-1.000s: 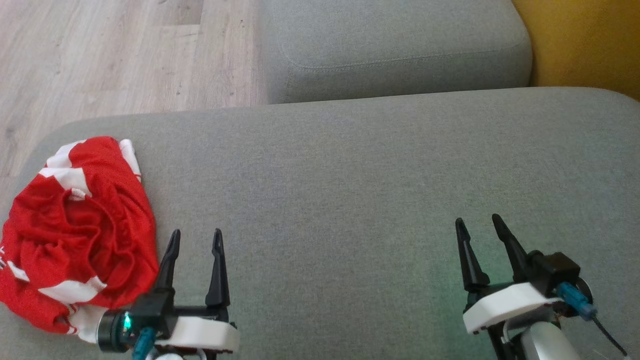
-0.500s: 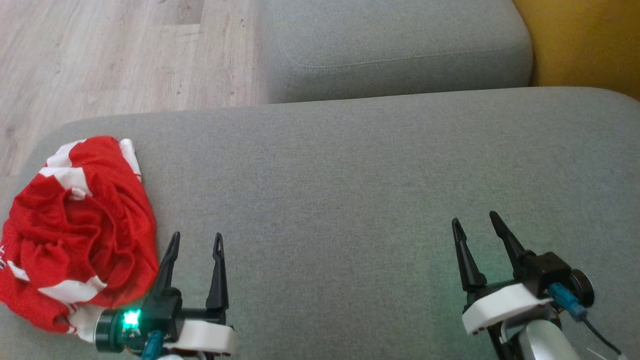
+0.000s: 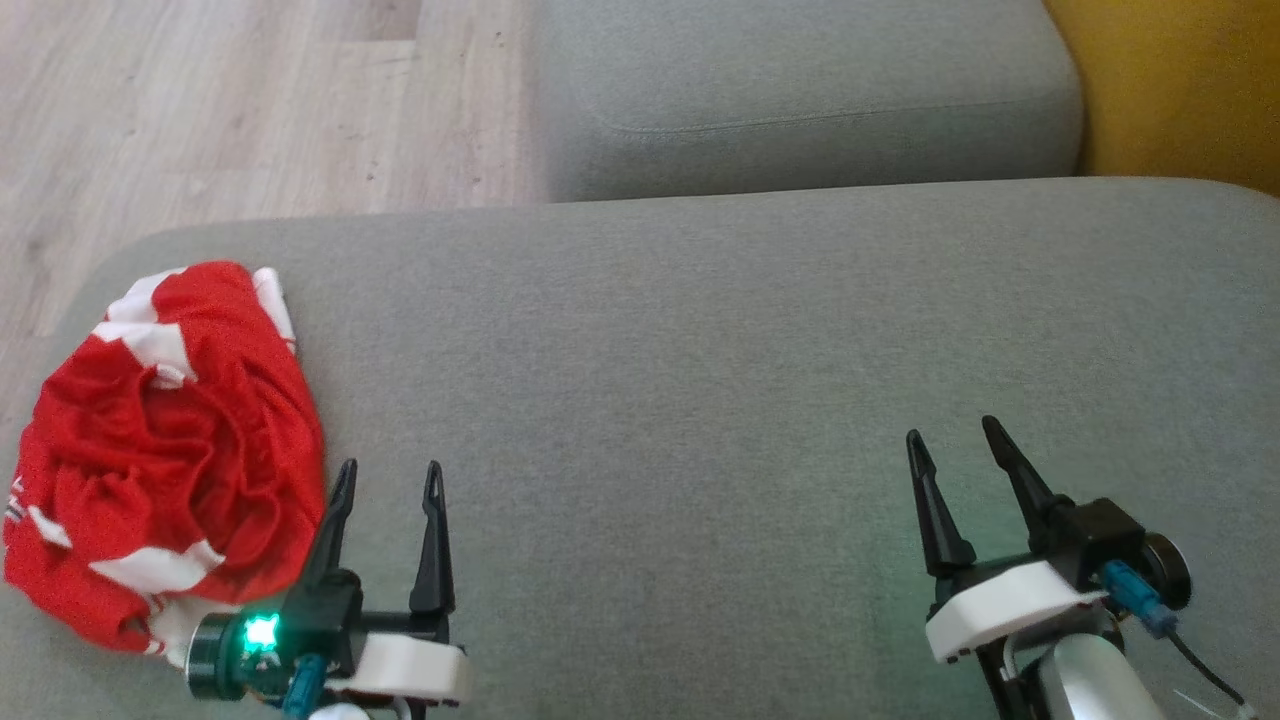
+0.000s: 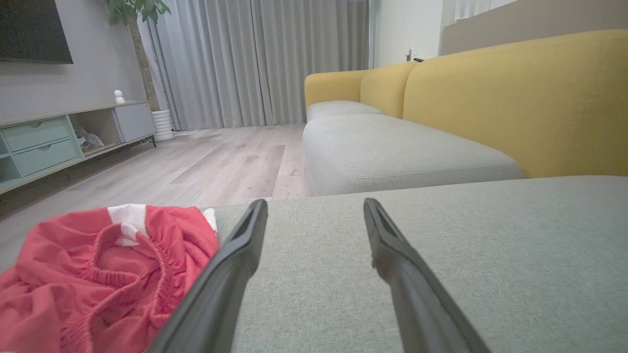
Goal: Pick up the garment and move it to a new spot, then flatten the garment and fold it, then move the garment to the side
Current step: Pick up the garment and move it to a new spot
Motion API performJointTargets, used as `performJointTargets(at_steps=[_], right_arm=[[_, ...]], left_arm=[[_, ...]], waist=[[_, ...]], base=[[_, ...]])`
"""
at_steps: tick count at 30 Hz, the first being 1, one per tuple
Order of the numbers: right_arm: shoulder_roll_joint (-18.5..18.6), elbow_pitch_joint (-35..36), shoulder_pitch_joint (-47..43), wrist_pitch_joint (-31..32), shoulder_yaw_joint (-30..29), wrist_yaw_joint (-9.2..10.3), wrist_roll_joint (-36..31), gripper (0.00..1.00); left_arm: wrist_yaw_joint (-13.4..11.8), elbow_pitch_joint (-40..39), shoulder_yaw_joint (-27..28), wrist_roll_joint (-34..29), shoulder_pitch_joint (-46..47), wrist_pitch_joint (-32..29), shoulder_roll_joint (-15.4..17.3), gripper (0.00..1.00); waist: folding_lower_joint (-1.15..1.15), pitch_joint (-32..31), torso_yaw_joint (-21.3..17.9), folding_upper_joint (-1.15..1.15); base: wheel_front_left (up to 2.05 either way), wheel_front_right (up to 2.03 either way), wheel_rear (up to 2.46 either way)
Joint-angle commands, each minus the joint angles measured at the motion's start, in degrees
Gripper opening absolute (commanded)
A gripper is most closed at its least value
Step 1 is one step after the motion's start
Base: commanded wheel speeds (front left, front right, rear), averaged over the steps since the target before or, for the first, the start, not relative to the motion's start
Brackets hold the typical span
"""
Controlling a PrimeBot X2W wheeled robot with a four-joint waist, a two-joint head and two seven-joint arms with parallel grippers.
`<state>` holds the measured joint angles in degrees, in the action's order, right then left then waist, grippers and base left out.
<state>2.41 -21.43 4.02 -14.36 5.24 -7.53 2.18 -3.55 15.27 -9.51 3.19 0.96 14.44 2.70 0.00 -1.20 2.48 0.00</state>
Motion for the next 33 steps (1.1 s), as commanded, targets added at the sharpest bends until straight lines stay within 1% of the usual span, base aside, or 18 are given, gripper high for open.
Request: performJointTargets(at_steps=[1,3,4,6,17,22,26,30,33], right_arm=[[0.47,1.53,2.48,-0.63,1.38,0.04,-0.2,1.0],[0.47,1.7,2.54,-0.63,1.55,0.04,-0.31,1.0],[0.47,1.7,2.54,-0.63,1.55,0.04,-0.31,1.0],[0.47,1.94,2.69,-0.63,1.66,0.04,-0.31,1.0],[0.47,3.46,4.01,-0.63,2.93,0.04,-0.69,1.0],[0.47,3.53,4.28,-0.63,3.34,0.04,-0.24,1.0],[0.47,3.46,4.47,-0.63,3.17,0.04,-0.25,1.0],[0.47,3.87,4.6,-0.63,2.3,0.04,-1.13,1.0],[0.51,3.88,5.21,-0.63,2.7,0.04,-3.46,1.0]], left_arm=[[-0.36,-1.52,1.78,-0.32,3.45,0.56,0.2,1.0],[-0.28,-1.4,1.62,-0.3,3.7,0.56,0.19,1.0],[-0.28,-1.4,1.62,-0.3,3.7,0.56,0.19,1.0],[-0.44,-1.39,1.57,-0.42,3.83,0.56,0.19,1.0],[-0.85,-2.62,2.48,-0.9,4.03,0.56,0.19,1.0],[-0.92,-3.43,3.28,-1.2,3.96,0.56,0.19,1.0],[-0.99,-4.68,4.23,-1.05,3.81,0.56,0.2,1.0],[-0.43,-5.86,4.82,-1.58,4.82,0.56,0.71,1.0],[0.21,-7.26,5.18,-2.0,7.96,0.56,1.52,1.0]], waist=[[0.0,0.32,0.95,0.0],[0.0,0.57,2.2,0.0],[0.0,0.57,2.2,0.0],[0.0,0.87,3.76,0.0],[0.0,3.15,15.11,0.0],[0.0,3.6,19.25,0.0],[0.0,3.72,21.23,0.0],[0.0,4.56,22.48,0.0],[0.0,7.4,22.76,0.0]], base=[[0.0,0.0,0.0],[0.0,0.0,0.0],[0.0,0.0,0.0],[0.0,0.0,0.0],[0.0,0.0,0.0],[0.0,0.0,0.0],[0.0,0.0,0.0],[0.0,0.0,0.0],[0.0,0.0,0.0]])
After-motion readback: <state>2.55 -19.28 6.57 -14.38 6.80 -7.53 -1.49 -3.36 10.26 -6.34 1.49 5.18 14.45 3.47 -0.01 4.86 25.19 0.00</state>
